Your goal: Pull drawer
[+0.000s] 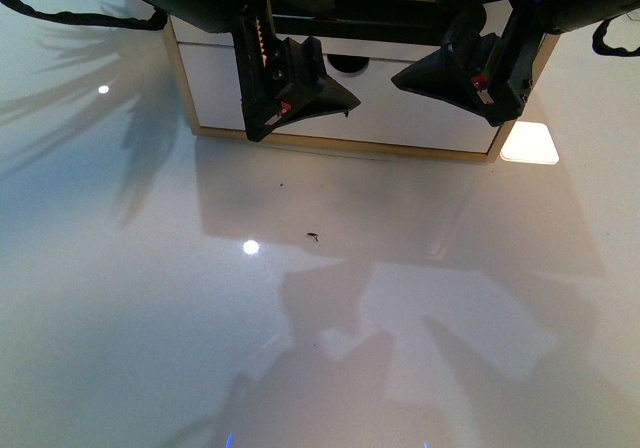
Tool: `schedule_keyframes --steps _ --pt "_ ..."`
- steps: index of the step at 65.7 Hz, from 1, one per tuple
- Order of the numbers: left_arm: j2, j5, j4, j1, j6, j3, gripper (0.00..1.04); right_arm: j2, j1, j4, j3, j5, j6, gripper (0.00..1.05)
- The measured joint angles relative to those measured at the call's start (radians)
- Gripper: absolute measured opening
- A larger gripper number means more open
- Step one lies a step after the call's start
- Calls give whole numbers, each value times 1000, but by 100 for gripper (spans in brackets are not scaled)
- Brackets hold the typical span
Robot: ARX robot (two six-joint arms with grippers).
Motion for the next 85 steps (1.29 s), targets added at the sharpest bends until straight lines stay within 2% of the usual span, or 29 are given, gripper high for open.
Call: schedule_keyframes --steps 34,59,85 --pt "51 -24 32 18 2 18 97 66 25 -10 43 0 -23 96" --pt "66 -63 -28 9 115 41 97 74 28 -14 49 3 -26 96" --pt "78 -69 -42 -1 138 51 97 77 28 -11 49 2 -26 96"
